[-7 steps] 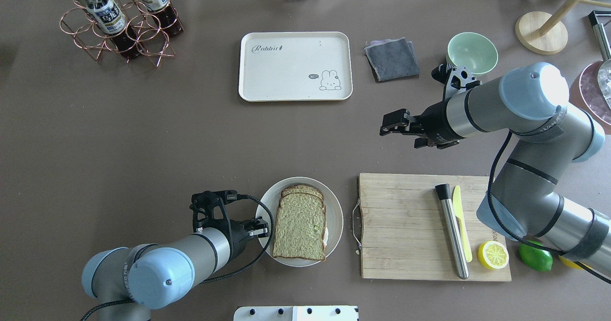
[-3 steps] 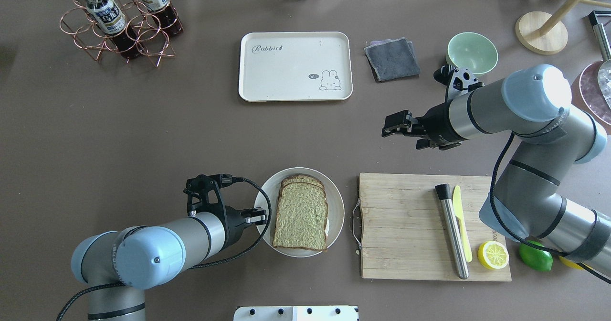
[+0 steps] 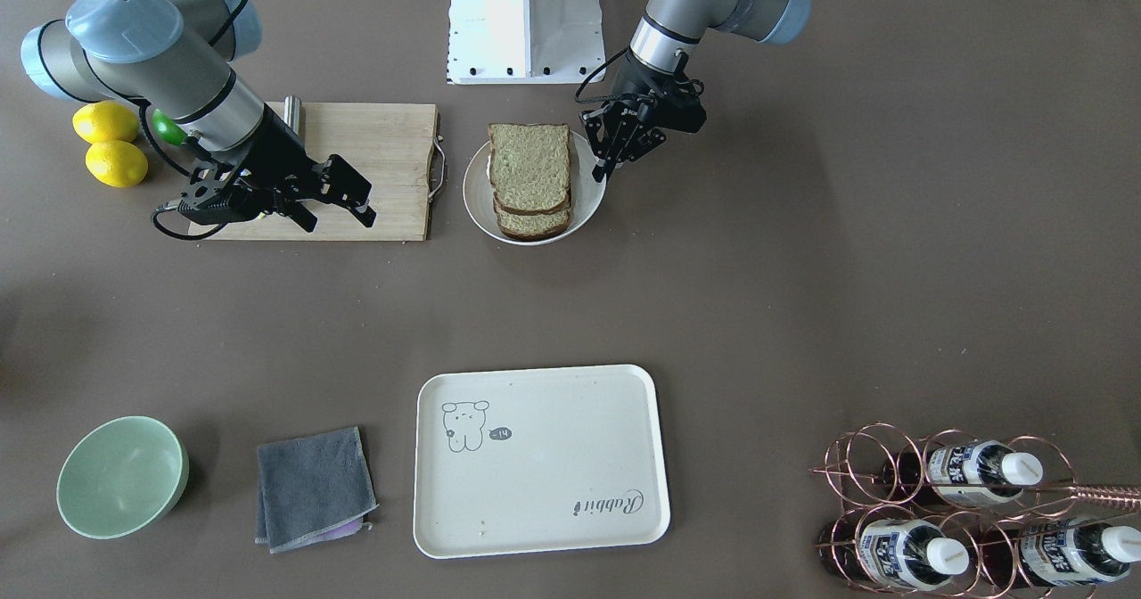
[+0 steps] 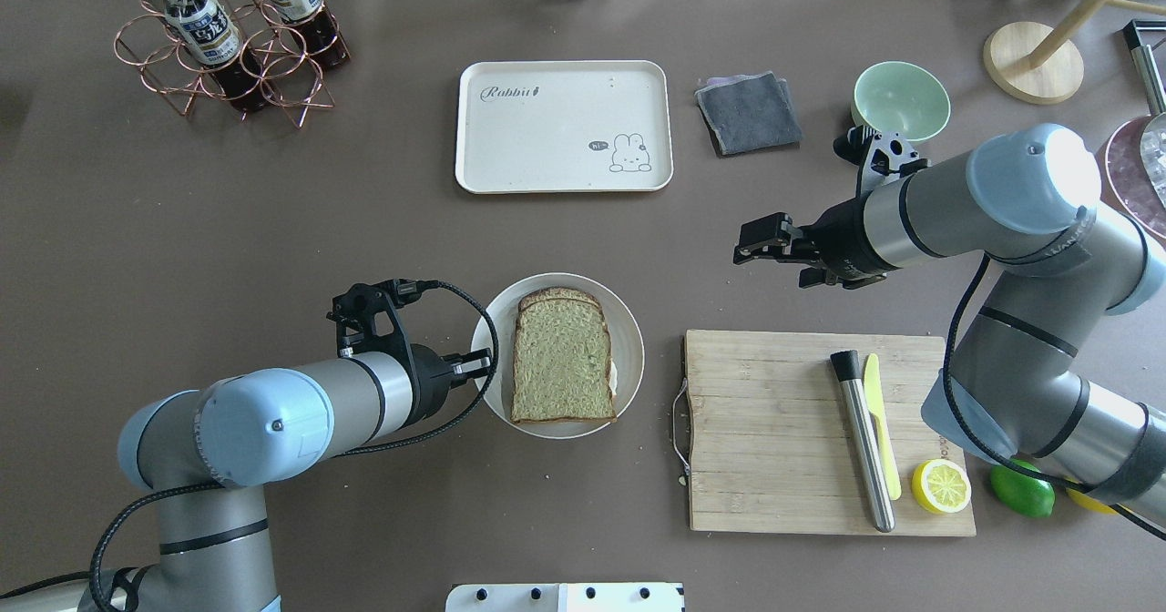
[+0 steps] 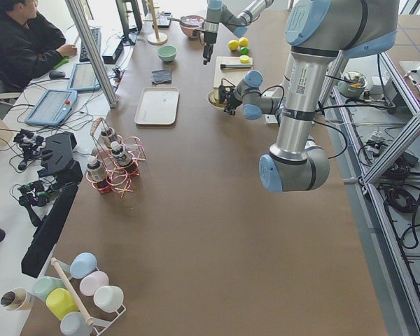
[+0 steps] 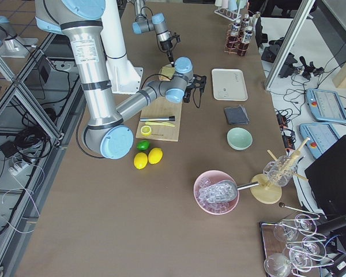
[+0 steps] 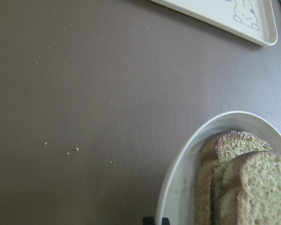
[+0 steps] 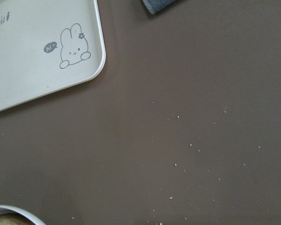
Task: Make sandwich and place on tray
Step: 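Lift the white plate with the left gripper and set it on the cream tray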
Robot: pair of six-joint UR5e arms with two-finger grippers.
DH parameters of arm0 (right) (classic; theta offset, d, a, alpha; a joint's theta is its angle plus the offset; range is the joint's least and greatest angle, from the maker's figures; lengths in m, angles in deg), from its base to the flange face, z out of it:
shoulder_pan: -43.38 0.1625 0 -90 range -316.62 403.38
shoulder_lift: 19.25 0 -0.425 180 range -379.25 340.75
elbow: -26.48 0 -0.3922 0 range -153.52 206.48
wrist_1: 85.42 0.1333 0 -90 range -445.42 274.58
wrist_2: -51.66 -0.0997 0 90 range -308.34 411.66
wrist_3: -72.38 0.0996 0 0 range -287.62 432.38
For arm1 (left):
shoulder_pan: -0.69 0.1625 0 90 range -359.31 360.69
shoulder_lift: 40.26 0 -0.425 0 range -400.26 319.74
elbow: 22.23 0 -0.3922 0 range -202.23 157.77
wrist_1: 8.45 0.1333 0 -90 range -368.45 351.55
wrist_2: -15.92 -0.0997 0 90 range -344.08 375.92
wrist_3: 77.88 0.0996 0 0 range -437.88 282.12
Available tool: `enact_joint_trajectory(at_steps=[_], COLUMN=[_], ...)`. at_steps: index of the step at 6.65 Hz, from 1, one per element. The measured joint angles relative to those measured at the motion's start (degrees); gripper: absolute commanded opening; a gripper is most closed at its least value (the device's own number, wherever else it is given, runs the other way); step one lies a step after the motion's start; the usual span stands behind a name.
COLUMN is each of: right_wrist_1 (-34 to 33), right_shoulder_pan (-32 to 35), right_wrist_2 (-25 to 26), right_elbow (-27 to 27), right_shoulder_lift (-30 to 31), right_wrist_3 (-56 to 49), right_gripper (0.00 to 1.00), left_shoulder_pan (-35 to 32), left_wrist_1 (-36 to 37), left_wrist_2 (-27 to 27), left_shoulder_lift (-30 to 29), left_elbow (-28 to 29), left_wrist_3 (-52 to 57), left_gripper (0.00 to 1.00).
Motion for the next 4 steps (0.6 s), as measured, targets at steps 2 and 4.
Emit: enact_joint_trajectory(at_steps=[2, 4], right_wrist_1=[0.02, 0.03], right_shoulder_pan=[0.33, 0.67], right_wrist_2=[-0.09, -0.07], right_elbow=[0.22, 0.15], right_shoulder_lift=[0.83, 1.03], right_wrist_3=[0.00, -0.04], right_gripper=[0.99, 0.99], left_shoulder_pan=[-2.65, -5.83], left_wrist_1=[-0.31, -0.40], left_wrist_2=[-0.08, -0.25], left_shoulder_lift=[-2.39, -8.02], left_elbow=[2.04, 9.80], left_wrist_3=[-12.63, -19.43], left_gripper=[0.00, 0.00])
